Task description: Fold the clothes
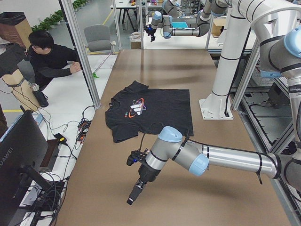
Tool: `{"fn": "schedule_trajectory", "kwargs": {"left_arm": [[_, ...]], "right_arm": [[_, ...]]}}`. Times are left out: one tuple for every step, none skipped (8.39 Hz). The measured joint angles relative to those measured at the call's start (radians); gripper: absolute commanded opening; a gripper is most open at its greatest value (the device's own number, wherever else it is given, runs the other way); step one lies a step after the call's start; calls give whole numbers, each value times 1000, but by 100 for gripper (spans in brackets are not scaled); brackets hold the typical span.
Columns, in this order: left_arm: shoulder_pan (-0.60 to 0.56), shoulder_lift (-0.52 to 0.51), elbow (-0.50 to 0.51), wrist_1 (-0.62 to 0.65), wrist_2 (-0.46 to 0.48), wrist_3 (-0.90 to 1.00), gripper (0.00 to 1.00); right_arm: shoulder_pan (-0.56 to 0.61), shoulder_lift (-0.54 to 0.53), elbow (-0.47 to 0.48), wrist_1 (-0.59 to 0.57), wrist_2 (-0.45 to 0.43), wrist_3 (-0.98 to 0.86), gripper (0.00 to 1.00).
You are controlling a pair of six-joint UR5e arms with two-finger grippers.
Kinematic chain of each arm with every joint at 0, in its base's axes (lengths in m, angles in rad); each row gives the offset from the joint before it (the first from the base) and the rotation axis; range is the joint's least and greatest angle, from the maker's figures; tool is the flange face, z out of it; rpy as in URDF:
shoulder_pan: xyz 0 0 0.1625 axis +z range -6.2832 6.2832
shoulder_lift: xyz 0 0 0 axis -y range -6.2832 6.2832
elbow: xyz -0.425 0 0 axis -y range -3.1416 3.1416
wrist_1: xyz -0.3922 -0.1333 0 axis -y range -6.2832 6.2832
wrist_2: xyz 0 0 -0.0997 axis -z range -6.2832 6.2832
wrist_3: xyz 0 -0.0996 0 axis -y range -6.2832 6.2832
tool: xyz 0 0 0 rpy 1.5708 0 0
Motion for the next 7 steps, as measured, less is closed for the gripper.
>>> {"fn": "schedule_trajectory", "kwargs": {"left_arm": [[3, 6, -7, -1, -30, -9, 95], [5, 4, -10, -2, -71, -26, 95], [7, -5, -12, -4, -101, -39, 95], [14, -23, -8, -4, -119, -45, 95], [35, -48, 0, -6, -139, -51, 95], [56, -82, 6, -8, -158, -75, 95], [76, -123, 11, -8, -181, -128, 95]], "right_arm": [[-19, 3, -5, 0, -3, 2, 95], [-29, 5, -8, 1, -4, 5, 95], [-33, 5, -7, 3, -3, 7, 95], [-35, 7, -5, 5, 0, 12, 95], [-36, 9, -7, 5, 4, 25, 95], [-38, 18, -12, 7, 7, 43, 95], [-54, 36, -18, 7, 13, 90, 95]]}}
